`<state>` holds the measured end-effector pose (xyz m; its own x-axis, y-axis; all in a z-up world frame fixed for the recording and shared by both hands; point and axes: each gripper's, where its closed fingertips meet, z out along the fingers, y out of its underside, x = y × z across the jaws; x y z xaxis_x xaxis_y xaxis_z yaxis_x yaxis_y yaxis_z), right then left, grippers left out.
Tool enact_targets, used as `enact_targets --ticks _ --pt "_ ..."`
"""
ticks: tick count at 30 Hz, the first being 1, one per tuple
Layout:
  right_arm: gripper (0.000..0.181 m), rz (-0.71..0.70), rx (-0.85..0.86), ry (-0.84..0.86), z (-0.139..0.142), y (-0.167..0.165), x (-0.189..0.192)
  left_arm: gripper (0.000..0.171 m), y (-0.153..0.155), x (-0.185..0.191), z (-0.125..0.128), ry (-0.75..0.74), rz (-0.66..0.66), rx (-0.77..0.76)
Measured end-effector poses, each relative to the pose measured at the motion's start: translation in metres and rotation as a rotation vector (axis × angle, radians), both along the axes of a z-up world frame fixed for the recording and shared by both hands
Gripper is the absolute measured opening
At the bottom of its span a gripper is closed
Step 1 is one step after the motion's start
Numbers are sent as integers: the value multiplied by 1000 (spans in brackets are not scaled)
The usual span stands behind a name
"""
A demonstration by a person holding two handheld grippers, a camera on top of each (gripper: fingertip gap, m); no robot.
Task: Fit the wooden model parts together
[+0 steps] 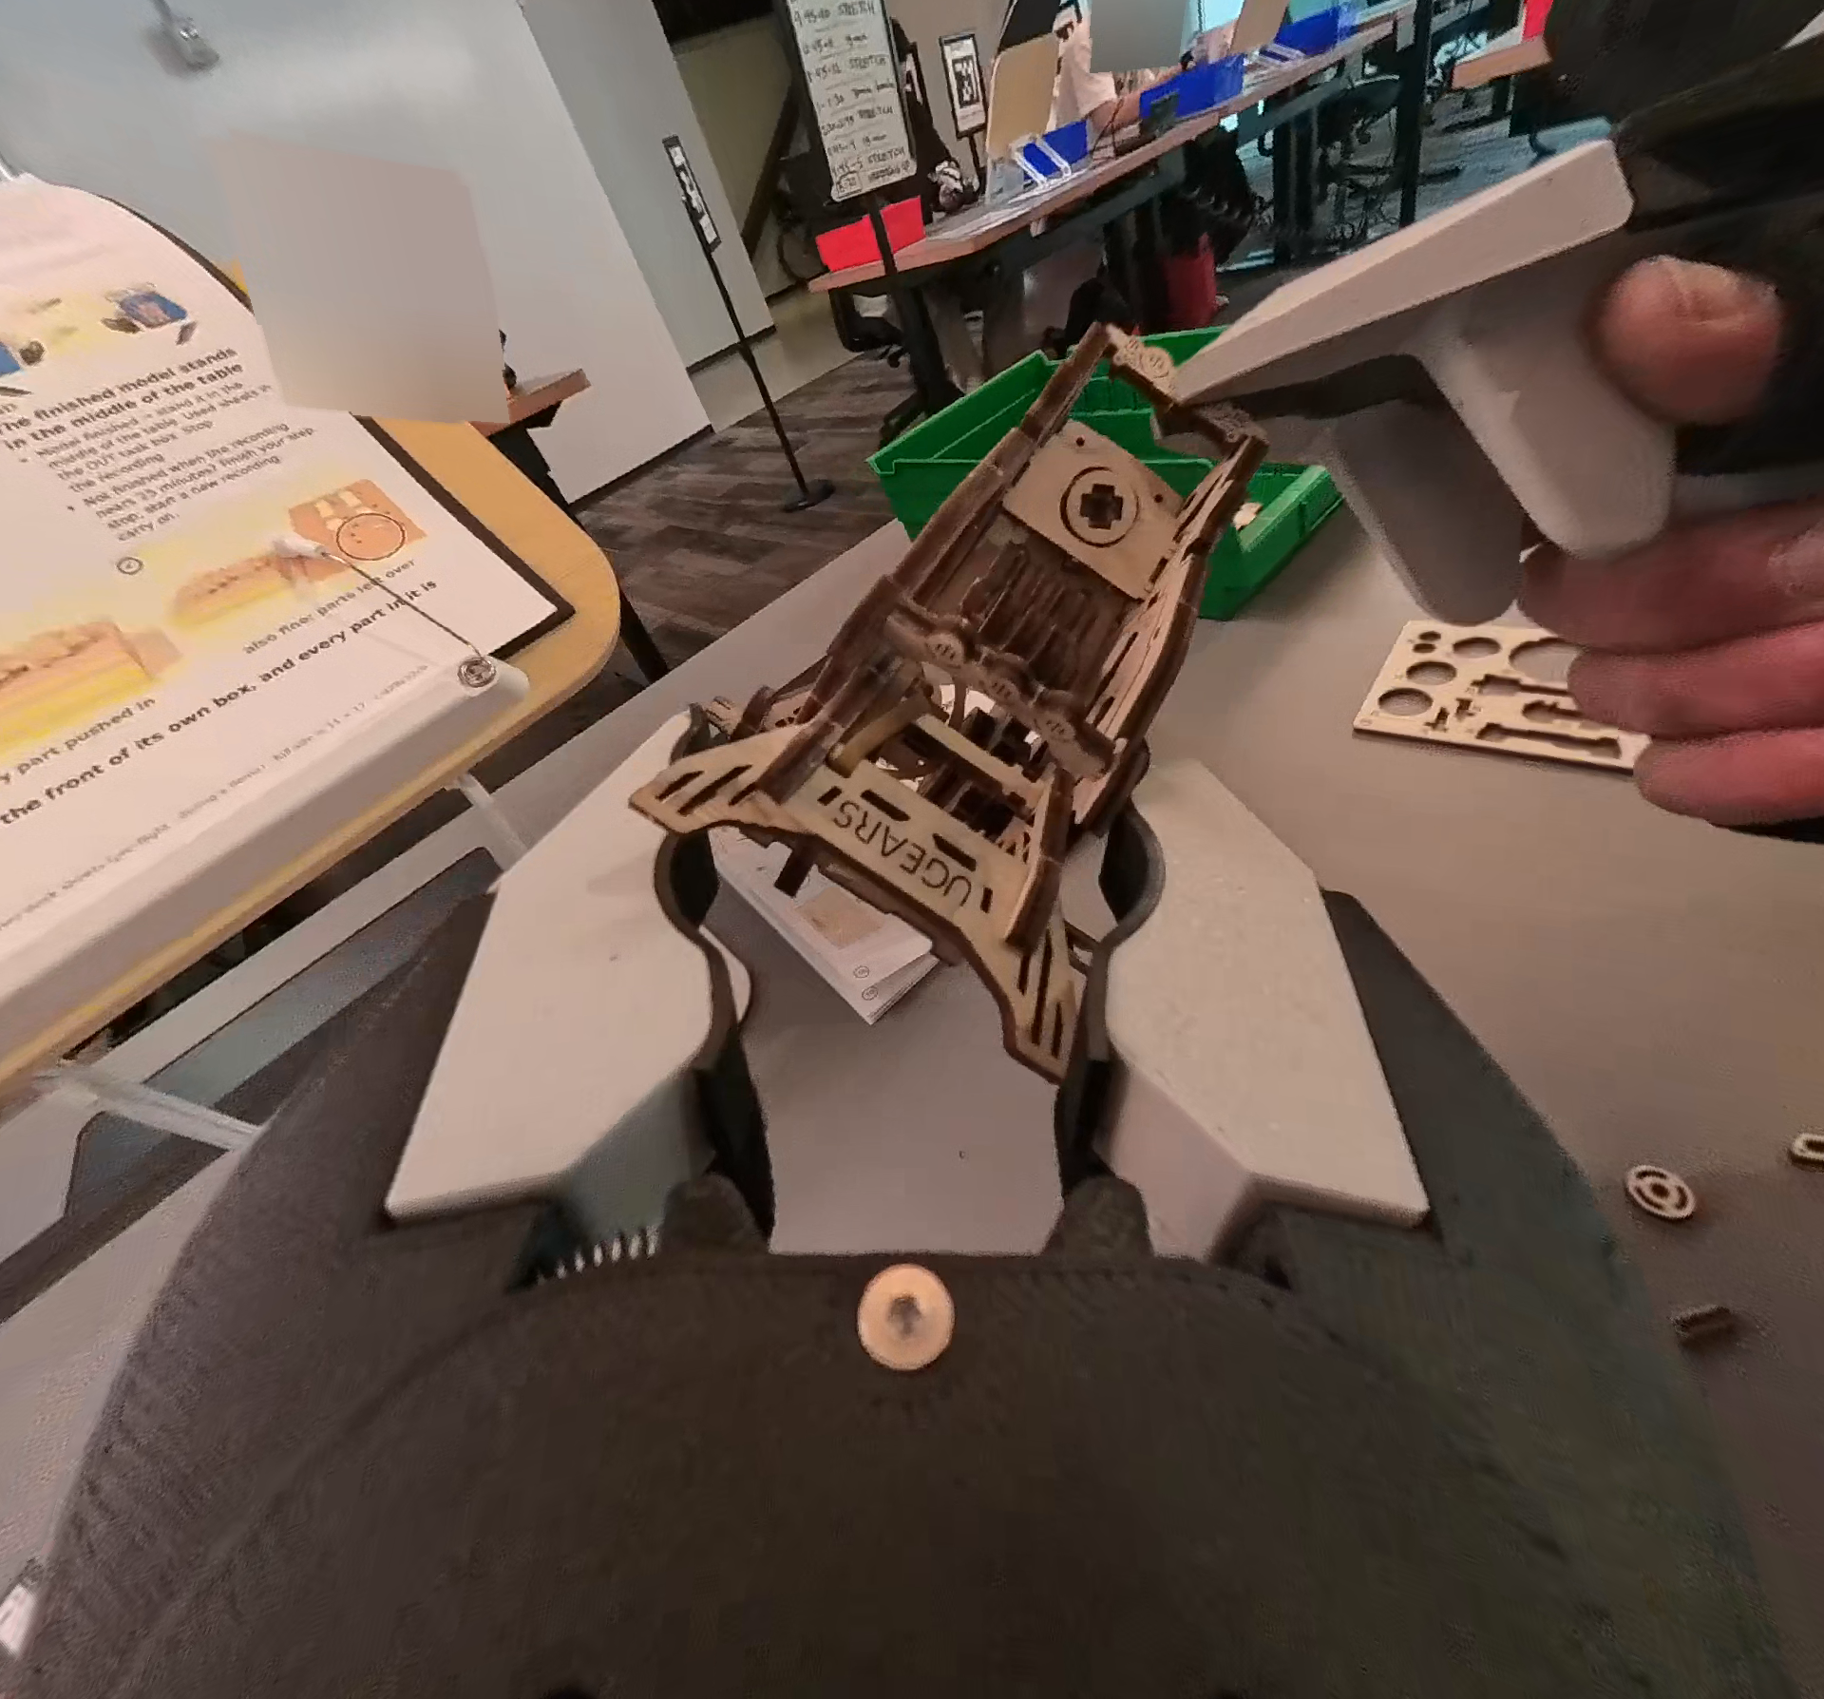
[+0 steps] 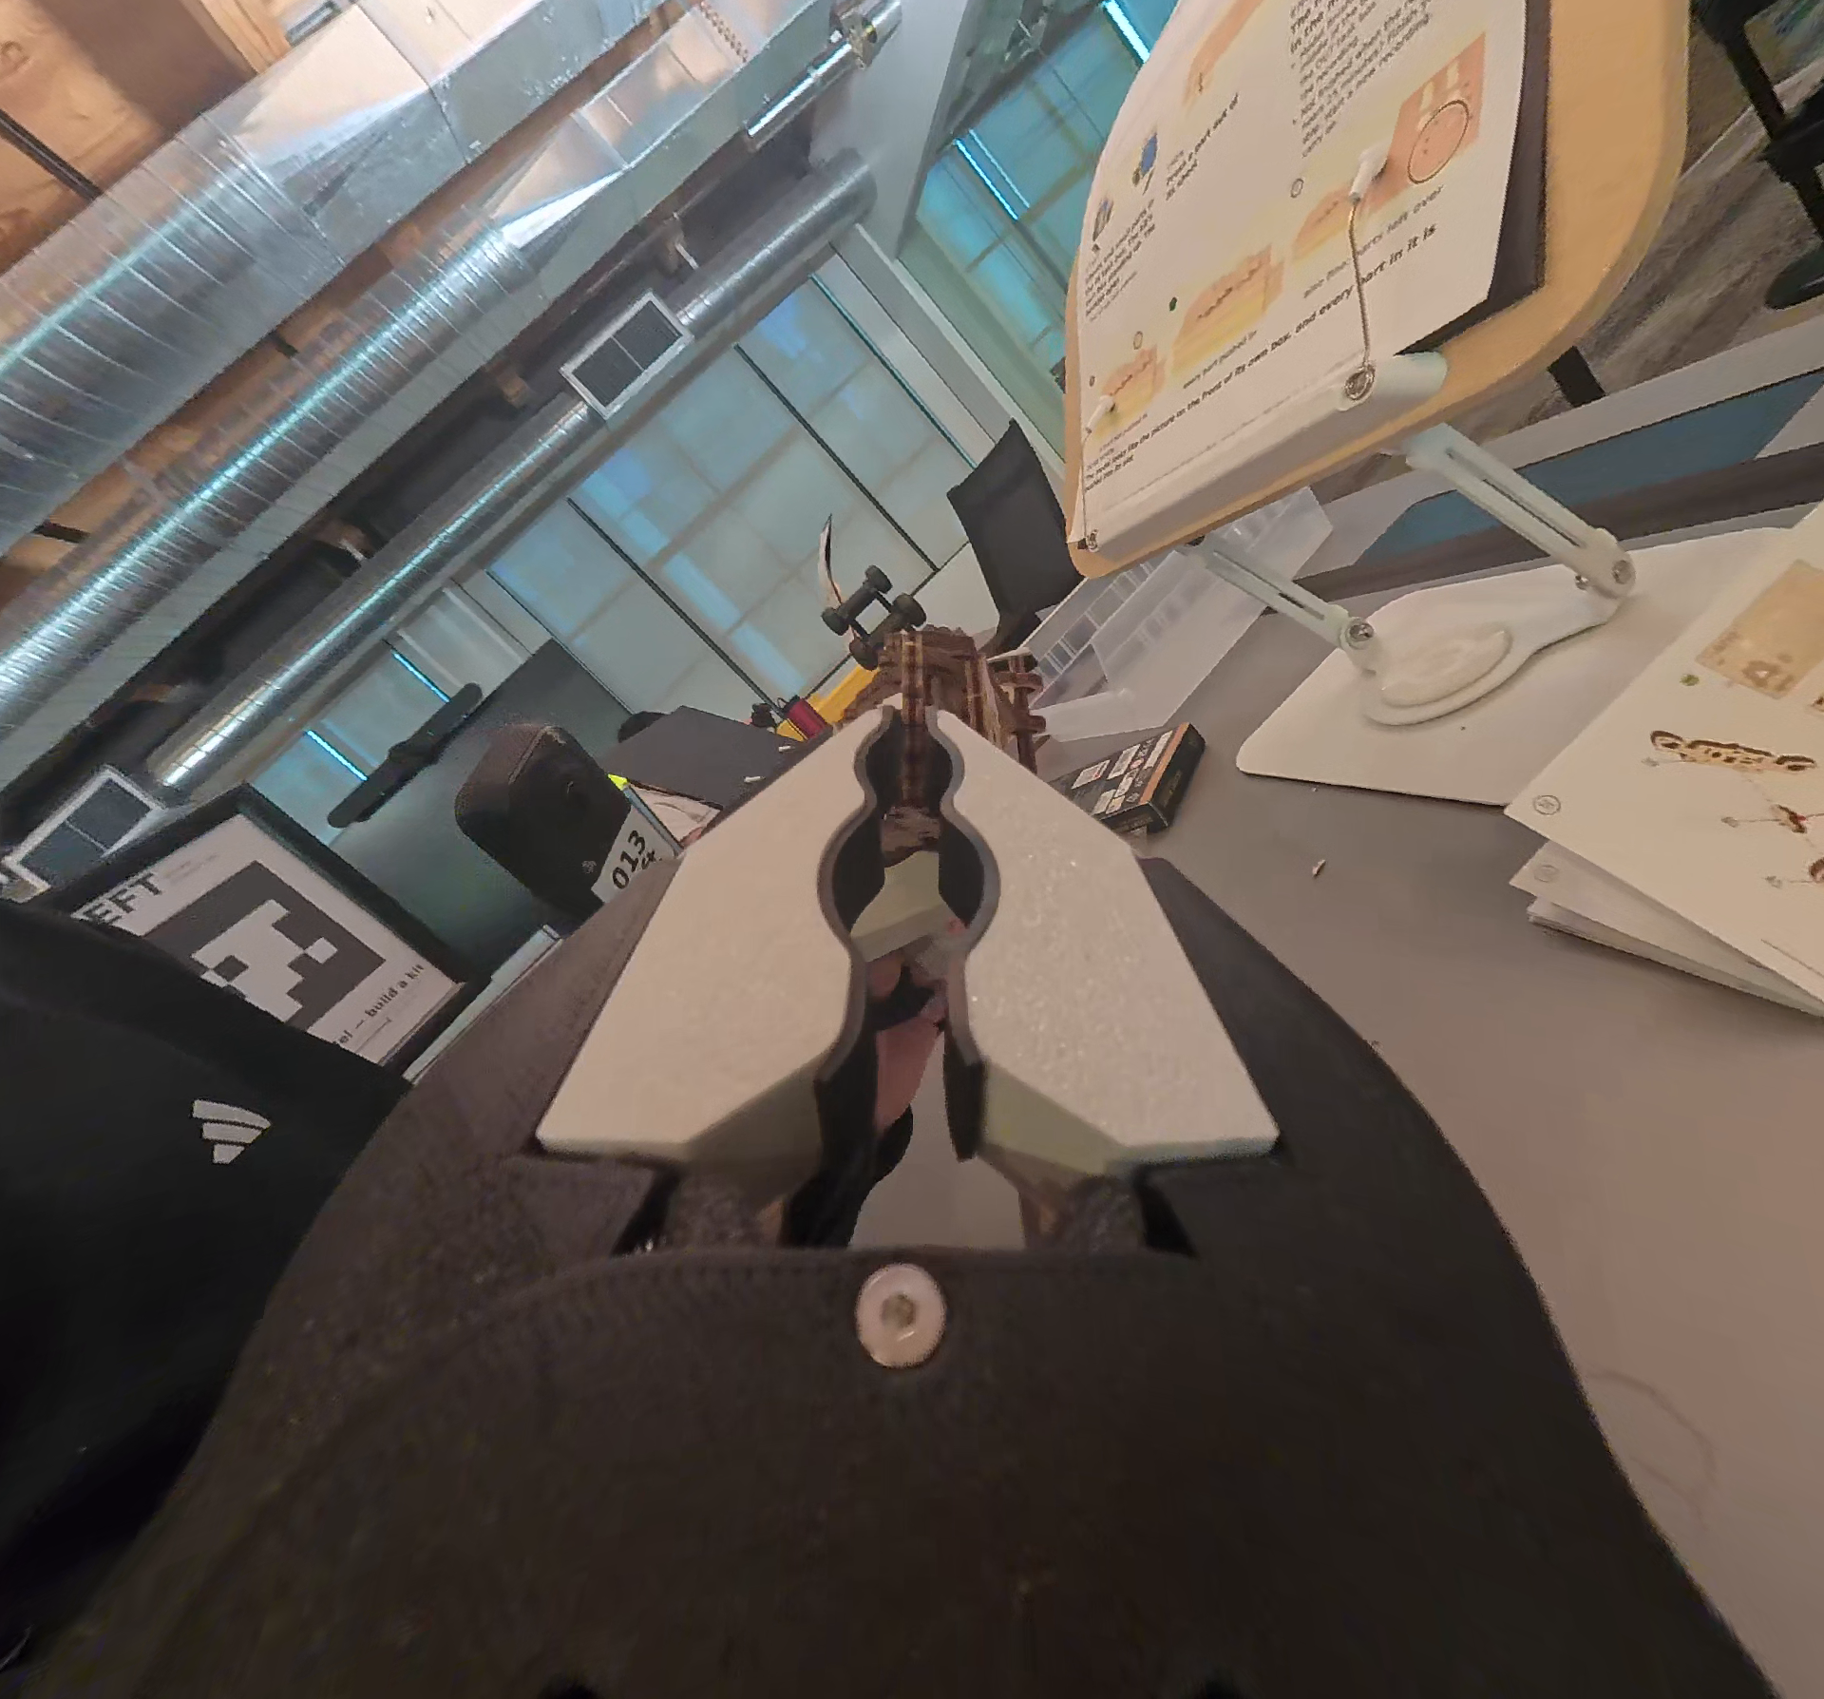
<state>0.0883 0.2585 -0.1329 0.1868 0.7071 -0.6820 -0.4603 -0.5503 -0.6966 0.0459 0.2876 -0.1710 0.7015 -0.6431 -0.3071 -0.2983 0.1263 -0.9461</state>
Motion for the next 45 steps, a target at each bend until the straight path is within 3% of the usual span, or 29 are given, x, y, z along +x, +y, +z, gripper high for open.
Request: enact_targets --ticks 9,11,14,18,21,23,27,30,32,35,40,45 --pt "0 -44 21 -84 -1 4 6 77 -3 0 -11 -55 -51 -120" --pt "1 -60 24 -138 -10 5 9 77 -2 -6 -35 -14 -74 -250" --pt "0 -54 -23 -221 -39 8 10 77 -7 -18 -92 86 -99 -527" --pt "1 31 -119 -352 -92 2 2 78 -13 -40 -158 283 -57 -674" --pt "1 77 -173 -454 -128 -4 -3 78 -15 -45 -179 319 -48 -717" --pt "1 90 -181 -519 -144 -7 -5 98 -14 -48 -186 324 -32 -754" --pt "1 85 -158 -509 -138 -7 -4 124 -11 -62 -165 320 43 -713" --pt "1 93 -147 -415 -116 -11 -9 112 -11 -59 -106 296 81 -464" --pt "1 112 -160 -307 -96 -14 -16 97 -25 -33 -69 277 17 -318" --pt "1 150 -191 -139 -69 -21 -26 75 -46 9 -36 308 -74 -138" --pt "1 154 -205 -85 -57 -31 -33 44 -53 34 -21 303 -106 -9" --pt "1 129 -209 -67 -51 -35 -33 38 -52 34 -22 320 -75 35"
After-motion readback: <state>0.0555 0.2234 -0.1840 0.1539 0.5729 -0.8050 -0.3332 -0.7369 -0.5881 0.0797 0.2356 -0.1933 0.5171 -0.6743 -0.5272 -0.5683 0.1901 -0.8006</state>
